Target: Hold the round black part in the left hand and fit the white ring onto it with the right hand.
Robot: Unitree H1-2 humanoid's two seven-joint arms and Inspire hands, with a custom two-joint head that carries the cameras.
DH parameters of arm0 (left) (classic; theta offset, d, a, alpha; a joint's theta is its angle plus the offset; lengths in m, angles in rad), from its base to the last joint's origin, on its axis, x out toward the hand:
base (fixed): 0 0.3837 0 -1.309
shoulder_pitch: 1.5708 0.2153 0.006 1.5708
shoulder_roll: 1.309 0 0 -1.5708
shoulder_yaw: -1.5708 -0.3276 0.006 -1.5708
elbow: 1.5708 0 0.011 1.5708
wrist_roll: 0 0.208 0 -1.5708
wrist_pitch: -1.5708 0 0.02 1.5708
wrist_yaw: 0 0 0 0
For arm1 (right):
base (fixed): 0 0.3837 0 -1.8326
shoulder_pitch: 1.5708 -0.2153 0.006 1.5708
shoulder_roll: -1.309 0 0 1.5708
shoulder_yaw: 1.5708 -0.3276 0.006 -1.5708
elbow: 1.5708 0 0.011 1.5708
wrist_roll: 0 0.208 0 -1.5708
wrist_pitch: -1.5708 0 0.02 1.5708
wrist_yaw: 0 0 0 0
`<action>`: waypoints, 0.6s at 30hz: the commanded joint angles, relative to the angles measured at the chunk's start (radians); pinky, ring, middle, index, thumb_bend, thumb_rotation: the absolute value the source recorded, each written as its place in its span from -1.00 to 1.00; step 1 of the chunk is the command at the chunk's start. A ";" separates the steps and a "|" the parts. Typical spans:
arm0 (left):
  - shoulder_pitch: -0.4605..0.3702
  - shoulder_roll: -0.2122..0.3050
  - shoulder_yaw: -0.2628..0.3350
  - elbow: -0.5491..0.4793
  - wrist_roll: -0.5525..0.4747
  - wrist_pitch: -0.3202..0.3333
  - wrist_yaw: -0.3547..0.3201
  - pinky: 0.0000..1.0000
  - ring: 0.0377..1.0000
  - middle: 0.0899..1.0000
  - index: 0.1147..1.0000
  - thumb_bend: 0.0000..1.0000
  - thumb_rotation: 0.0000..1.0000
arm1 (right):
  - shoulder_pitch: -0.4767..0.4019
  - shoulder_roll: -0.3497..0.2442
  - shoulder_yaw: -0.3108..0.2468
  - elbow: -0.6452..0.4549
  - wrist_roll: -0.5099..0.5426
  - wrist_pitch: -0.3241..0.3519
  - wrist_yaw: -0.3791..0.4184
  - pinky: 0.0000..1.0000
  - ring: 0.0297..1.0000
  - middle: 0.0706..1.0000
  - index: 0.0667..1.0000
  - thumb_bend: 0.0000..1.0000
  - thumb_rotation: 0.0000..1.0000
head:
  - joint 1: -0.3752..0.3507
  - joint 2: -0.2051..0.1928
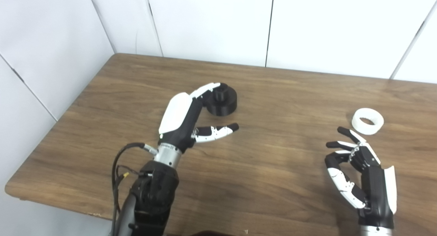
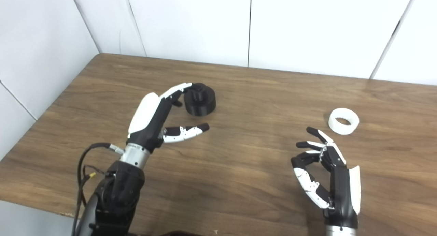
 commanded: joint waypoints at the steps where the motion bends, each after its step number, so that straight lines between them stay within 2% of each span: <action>1: -0.055 0.028 0.008 0.012 0.026 -0.016 0.025 0.40 0.71 0.76 0.62 0.46 -0.35 | 0.042 0.074 -0.012 0.007 0.004 -0.017 0.004 -0.14 0.00 0.18 0.53 0.01 0.01 | 0.002 0.000; 6: -0.103 0.058 0.010 0.072 0.056 -0.032 0.057 0.39 0.70 0.78 0.66 0.50 -0.32 | 0.044 0.073 -0.013 0.009 0.002 -0.022 0.003 -0.15 -0.01 0.18 0.53 0.00 -0.01 | 0.001 0.001; 12: -0.162 0.085 0.010 0.143 0.074 -0.031 0.076 0.49 0.77 0.78 0.67 0.55 -0.33 | 0.048 0.072 -0.013 0.007 -0.006 -0.023 0.002 -0.14 -0.01 0.18 0.54 -0.01 0.01 | -0.003 0.000; 15: -0.194 0.098 0.004 0.185 0.091 -0.013 0.074 0.50 0.82 0.81 0.68 0.59 -0.25 | 0.048 0.074 -0.015 0.008 -0.005 -0.023 -0.001 -0.15 -0.02 0.17 0.53 0.00 0.00 | -0.003 0.000; 18: -0.225 0.106 0.000 0.234 0.108 -0.002 0.083 0.57 0.86 0.83 0.68 0.66 -0.26 | 0.049 0.074 -0.016 0.007 -0.007 -0.023 -0.002 -0.15 -0.02 0.17 0.53 0.01 0.01 | -0.005 0.000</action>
